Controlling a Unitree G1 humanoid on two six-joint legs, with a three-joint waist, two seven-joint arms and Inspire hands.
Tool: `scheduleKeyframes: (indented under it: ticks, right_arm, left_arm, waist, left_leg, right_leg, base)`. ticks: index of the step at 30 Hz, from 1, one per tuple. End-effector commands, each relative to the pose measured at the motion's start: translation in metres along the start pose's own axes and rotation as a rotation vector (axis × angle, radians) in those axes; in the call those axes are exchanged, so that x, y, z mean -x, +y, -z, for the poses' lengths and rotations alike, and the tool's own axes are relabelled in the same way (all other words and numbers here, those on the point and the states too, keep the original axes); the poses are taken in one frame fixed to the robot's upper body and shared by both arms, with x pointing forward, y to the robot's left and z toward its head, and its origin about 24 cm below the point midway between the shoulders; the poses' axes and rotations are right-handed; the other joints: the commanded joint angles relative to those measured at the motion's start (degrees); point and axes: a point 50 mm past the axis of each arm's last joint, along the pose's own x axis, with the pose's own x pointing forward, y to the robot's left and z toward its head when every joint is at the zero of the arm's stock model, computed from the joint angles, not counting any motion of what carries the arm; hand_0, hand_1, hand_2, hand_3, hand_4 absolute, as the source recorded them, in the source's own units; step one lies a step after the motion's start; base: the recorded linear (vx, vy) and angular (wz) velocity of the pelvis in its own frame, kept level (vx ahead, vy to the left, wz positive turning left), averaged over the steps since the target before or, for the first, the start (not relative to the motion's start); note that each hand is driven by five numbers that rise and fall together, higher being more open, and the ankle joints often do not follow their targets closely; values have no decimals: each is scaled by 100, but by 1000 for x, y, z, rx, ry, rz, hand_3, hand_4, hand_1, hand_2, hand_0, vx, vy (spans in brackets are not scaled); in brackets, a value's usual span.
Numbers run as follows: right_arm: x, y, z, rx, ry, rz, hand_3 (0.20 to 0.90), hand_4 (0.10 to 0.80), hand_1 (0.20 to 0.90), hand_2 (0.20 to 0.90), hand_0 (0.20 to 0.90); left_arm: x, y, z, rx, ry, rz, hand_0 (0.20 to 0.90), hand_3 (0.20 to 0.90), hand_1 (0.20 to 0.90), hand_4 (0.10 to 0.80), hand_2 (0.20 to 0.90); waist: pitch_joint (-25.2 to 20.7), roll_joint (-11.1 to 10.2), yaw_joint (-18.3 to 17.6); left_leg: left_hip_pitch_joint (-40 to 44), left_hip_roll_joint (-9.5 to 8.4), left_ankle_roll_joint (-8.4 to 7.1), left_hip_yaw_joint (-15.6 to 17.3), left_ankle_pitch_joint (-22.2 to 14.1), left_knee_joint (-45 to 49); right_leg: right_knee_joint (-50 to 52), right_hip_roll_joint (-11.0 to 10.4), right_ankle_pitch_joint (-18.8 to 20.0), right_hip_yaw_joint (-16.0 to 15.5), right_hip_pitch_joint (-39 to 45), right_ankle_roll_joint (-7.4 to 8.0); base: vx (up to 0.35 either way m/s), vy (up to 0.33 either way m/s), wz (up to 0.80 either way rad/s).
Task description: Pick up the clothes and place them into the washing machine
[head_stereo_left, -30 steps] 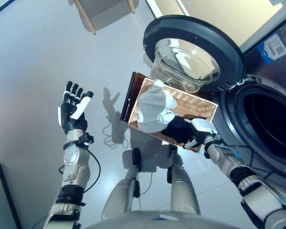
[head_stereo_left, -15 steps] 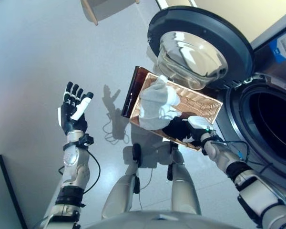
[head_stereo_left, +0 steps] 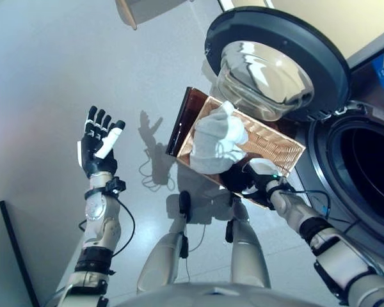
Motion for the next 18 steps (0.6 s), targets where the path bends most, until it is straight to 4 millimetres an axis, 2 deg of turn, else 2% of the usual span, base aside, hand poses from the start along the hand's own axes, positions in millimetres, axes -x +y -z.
scheduleKeyframes:
  ticks: [1,3,14,18]
  right_arm:
    - [3,1,0,-54,-13,28,200,300,200,200,200]
    - [3,0,2,-61,-8,33,200,300,200,200,200]
    - [28,-42,43,-498,60,330,200,300,200,200,200]
    - [37,-51,58,-663,84,431,200,300,200,200,200]
  left_arm:
    - [-8,1,-54,-38,-268,57,900,900,900,800,900]
    - [-8,2,-53,-39,-265,53,900,900,900,800,900]
    - [-3,20,-46,-77,-221,6,900,900,900,800,900]
    - [1,25,-42,-72,-200,-3,900,900,900,800,900]
  waist:
    - [-194,-36,-47]
    - [-201,-44,-52]
    - [-387,-174,-206]
    - [-478,-193,-247]
  left_leg:
    - [36,-132,-465,-150,-35,-48]
    - [61,-130,-461,-141,-45,-48]
    - [492,-120,-380,-32,-141,-48]
    - [616,-104,-372,-25,-174,-48]
  right_leg:
    - [609,-101,-548,124,30,293]
    - [614,-98,-551,133,45,294]
    - [586,-76,-592,190,446,316]
    - [564,-60,-627,193,569,319]
  base:
    - [14,-4,-8]
    - [17,-4,-7]
    - [30,-2,-7]
    - [44,-4,-4]
